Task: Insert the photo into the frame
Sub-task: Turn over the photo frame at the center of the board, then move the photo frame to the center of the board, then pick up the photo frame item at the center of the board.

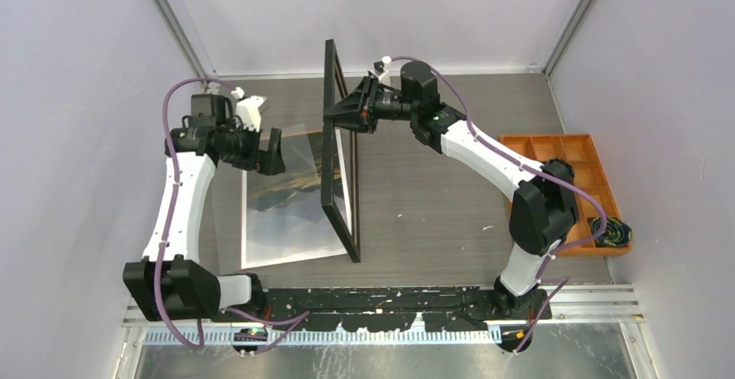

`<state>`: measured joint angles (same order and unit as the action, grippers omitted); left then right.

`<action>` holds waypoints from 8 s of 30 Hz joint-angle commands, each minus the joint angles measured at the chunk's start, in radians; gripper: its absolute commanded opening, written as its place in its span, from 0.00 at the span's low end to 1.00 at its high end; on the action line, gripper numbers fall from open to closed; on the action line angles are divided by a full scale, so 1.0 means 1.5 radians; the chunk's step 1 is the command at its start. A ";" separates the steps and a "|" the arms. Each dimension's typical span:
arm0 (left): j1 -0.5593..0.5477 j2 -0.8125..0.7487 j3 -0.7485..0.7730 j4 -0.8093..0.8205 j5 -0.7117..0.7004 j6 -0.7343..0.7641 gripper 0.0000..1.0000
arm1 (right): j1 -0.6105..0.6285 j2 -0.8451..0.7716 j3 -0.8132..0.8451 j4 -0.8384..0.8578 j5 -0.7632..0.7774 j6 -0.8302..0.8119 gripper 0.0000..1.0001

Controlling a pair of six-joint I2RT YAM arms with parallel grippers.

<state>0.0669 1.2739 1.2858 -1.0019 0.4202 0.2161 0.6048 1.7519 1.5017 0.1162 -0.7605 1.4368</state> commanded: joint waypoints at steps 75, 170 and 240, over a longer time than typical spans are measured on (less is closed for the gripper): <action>-0.257 0.193 0.055 0.085 -0.230 -0.035 0.99 | -0.065 -0.111 0.042 -0.880 0.626 -0.694 0.02; 0.410 0.188 -0.076 0.223 -0.430 0.217 0.89 | 0.205 0.429 0.434 -0.535 0.435 -0.477 0.77; 0.307 0.263 -0.278 0.351 -0.386 0.265 0.75 | 0.206 0.536 0.447 -0.250 0.286 -0.221 0.84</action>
<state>0.5365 1.6386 0.9096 -0.4084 -0.3061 0.6357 0.9066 2.5557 2.2124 -0.3973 -0.2424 1.0039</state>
